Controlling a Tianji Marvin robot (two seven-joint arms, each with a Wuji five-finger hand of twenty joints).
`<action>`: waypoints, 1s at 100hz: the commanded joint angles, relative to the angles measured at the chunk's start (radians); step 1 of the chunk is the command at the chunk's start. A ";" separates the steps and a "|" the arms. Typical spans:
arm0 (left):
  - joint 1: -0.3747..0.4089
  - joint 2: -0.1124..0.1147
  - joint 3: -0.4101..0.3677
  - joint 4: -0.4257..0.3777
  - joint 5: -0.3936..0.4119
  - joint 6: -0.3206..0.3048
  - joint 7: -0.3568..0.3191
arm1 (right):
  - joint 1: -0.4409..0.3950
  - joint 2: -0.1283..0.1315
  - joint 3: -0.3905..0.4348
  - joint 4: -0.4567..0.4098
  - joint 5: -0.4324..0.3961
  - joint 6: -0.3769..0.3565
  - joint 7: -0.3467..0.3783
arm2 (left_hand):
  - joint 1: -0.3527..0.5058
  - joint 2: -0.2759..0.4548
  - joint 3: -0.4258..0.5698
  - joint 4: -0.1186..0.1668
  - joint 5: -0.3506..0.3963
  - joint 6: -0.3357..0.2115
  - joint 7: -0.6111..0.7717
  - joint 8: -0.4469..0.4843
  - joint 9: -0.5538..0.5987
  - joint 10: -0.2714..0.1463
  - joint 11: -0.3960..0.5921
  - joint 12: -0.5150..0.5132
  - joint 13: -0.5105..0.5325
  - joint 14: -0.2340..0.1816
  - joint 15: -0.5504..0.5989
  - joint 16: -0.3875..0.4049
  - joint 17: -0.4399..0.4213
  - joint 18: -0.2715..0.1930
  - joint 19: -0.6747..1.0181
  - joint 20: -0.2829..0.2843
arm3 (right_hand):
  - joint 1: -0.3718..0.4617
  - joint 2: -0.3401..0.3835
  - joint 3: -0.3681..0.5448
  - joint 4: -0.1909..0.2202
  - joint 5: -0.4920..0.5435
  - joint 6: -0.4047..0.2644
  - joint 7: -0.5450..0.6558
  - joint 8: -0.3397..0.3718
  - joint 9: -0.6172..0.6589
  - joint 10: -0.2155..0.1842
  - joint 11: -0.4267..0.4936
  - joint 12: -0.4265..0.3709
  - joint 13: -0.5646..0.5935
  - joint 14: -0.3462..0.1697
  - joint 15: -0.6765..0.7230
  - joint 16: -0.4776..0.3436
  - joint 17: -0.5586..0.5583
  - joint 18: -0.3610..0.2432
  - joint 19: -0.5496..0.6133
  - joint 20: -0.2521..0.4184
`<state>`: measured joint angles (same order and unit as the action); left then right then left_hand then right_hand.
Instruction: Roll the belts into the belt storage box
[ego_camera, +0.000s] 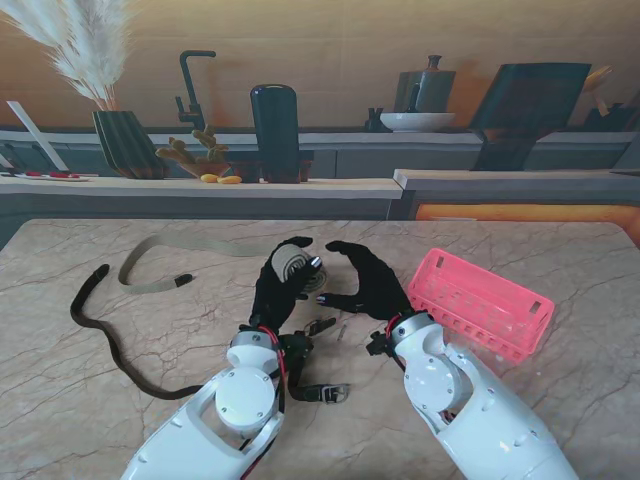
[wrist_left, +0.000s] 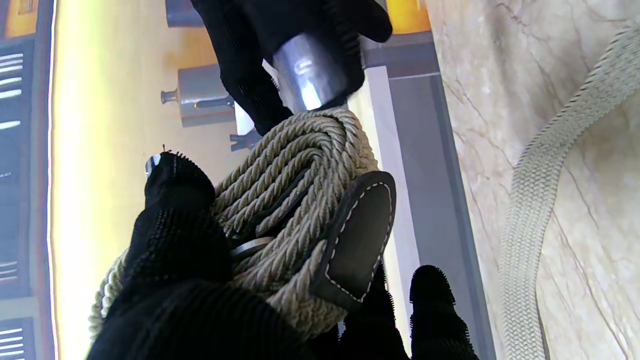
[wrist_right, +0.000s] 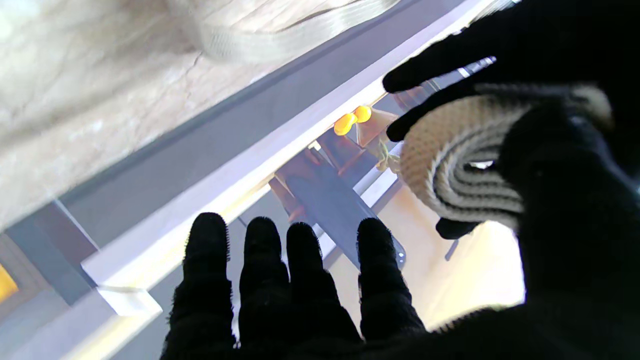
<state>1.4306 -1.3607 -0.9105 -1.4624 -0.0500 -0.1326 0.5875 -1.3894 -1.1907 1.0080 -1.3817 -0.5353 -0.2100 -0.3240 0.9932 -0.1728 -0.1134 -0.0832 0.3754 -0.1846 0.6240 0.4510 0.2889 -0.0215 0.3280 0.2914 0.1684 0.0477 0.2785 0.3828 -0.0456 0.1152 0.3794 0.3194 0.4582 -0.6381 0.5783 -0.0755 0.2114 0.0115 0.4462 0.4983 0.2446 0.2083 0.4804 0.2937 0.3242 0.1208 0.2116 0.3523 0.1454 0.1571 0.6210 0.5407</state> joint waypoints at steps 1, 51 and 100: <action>-0.022 -0.027 0.006 0.008 -0.012 0.002 0.018 | 0.013 -0.001 -0.013 0.012 -0.015 -0.021 -0.017 | -0.008 0.296 0.040 -0.022 0.038 -0.120 -0.042 0.007 -0.039 -0.055 -0.014 -0.011 -0.022 -0.056 -0.011 -0.011 -0.002 -0.044 -0.017 0.021 | -0.059 0.006 0.000 0.004 -0.048 0.009 -0.019 -0.012 -0.055 0.015 -0.021 -0.026 -0.048 0.000 -0.015 -0.025 -0.023 -0.032 -0.055 -0.030; -0.115 -0.106 0.067 0.111 -0.151 0.023 0.101 | 0.121 -0.006 -0.142 0.109 -0.235 0.009 -0.223 | -0.039 0.344 0.043 -0.020 -0.058 -0.137 -0.005 -0.038 -0.069 -0.092 -0.051 -0.031 -0.059 -0.092 -0.023 0.000 -0.012 -0.079 -0.123 0.107 | -0.119 0.014 0.055 0.011 -0.048 0.148 -0.124 -0.003 -0.078 0.112 -0.118 -0.090 -0.156 0.073 0.067 -0.040 -0.085 0.051 -0.057 -0.032; -0.105 -0.110 0.087 0.108 -0.191 0.027 0.080 | 0.168 -0.029 -0.191 0.165 -0.239 0.053 -0.299 | -0.033 0.341 0.044 -0.020 -0.064 -0.129 0.007 -0.051 -0.067 -0.097 -0.048 -0.023 -0.058 -0.088 -0.021 0.012 -0.011 -0.073 -0.128 0.141 | 0.213 0.340 -0.222 0.059 0.144 0.137 -0.039 0.143 -0.001 0.101 0.265 0.050 0.062 0.050 0.363 0.118 -0.024 0.054 0.348 -0.080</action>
<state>1.3154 -1.4602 -0.8313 -1.3452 -0.2378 -0.1095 0.6750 -1.2254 -1.2119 0.8174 -1.2140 -0.7629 -0.1473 -0.6061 0.9502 -0.0871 -0.1251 -0.0832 0.2509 -0.2287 0.5962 0.3974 0.2512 -0.0679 0.3032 0.2681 0.1287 0.0028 0.2660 0.3808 -0.0555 0.0871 0.2676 0.4373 0.5725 -0.4282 0.3698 -0.0665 0.2981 0.1998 0.3499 0.6311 0.1958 0.3175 0.6848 0.3173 0.3247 0.1960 0.5104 0.4303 0.0998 0.2251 0.8895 0.4742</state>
